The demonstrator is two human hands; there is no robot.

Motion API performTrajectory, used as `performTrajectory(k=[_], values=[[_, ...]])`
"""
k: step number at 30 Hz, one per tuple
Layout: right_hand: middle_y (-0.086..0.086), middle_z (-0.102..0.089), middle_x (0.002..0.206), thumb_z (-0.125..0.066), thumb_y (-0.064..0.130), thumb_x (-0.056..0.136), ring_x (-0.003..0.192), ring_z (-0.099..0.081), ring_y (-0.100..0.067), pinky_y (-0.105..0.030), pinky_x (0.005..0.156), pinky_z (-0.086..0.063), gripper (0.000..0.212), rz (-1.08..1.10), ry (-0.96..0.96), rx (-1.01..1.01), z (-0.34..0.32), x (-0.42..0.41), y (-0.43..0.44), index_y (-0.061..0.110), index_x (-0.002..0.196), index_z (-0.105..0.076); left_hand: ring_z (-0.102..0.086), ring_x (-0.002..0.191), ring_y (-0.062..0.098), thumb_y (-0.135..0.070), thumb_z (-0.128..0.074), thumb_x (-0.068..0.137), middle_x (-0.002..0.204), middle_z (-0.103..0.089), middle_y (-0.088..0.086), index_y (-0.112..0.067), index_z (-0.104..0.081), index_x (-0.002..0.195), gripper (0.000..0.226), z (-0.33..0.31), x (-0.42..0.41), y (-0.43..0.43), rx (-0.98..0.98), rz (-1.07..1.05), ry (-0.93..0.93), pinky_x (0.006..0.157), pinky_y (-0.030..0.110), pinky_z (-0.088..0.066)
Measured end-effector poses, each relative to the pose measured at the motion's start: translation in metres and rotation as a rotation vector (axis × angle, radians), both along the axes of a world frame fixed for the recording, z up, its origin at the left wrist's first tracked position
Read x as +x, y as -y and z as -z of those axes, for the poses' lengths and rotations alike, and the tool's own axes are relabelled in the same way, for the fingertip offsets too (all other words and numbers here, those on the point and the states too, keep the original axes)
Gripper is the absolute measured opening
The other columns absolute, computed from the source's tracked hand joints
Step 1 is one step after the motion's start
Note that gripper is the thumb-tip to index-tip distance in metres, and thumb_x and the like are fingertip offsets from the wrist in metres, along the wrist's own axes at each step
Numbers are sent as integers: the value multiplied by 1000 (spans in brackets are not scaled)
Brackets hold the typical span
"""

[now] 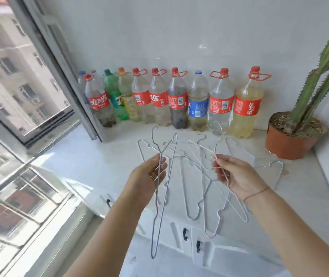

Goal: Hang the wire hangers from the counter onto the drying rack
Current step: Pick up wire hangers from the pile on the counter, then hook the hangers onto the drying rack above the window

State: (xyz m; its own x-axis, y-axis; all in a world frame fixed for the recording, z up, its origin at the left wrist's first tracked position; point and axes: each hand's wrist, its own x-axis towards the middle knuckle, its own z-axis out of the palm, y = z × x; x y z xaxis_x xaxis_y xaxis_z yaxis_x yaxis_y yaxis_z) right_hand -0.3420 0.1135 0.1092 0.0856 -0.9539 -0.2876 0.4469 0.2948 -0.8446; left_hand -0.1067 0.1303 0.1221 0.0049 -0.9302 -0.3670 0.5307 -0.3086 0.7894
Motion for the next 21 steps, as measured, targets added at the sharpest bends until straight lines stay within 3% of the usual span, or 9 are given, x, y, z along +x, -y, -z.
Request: performTrajectory(k=[5, 15, 21], values=[[1, -66, 60, -50, 2, 90, 47, -59, -4, -15, 44, -48, 16, -269, 106, 14, -33, 111, -52, 9, 90, -65, -65, 78, 9, -11, -51, 90, 92, -69, -1, -9, -62, 115, 27, -41, 85, -103, -62, -213, 72, 75, 22, -47], [-6, -65, 70, -56, 2, 82, 53, -63, -10, -21, 51, -55, 16, -725, 242, 8, -113, 275, -185, 3, 94, -65, -57, 64, 7, 3, -53, 87, 86, -73, -1, -9, -69, 105, 27, -110, 199, -308, -105, -564, 234, 65, 23, -37], [-6, -66, 68, -63, 8, 65, 56, -62, -11, -20, 49, -51, 32, -980, 251, -110, -176, 337, -243, 3, 96, -64, -57, 61, 9, 1, -58, 81, 83, -72, 5, -8, -76, 88, 22, -157, 238, -397, -185, -789, 192, 54, 18, -41]])
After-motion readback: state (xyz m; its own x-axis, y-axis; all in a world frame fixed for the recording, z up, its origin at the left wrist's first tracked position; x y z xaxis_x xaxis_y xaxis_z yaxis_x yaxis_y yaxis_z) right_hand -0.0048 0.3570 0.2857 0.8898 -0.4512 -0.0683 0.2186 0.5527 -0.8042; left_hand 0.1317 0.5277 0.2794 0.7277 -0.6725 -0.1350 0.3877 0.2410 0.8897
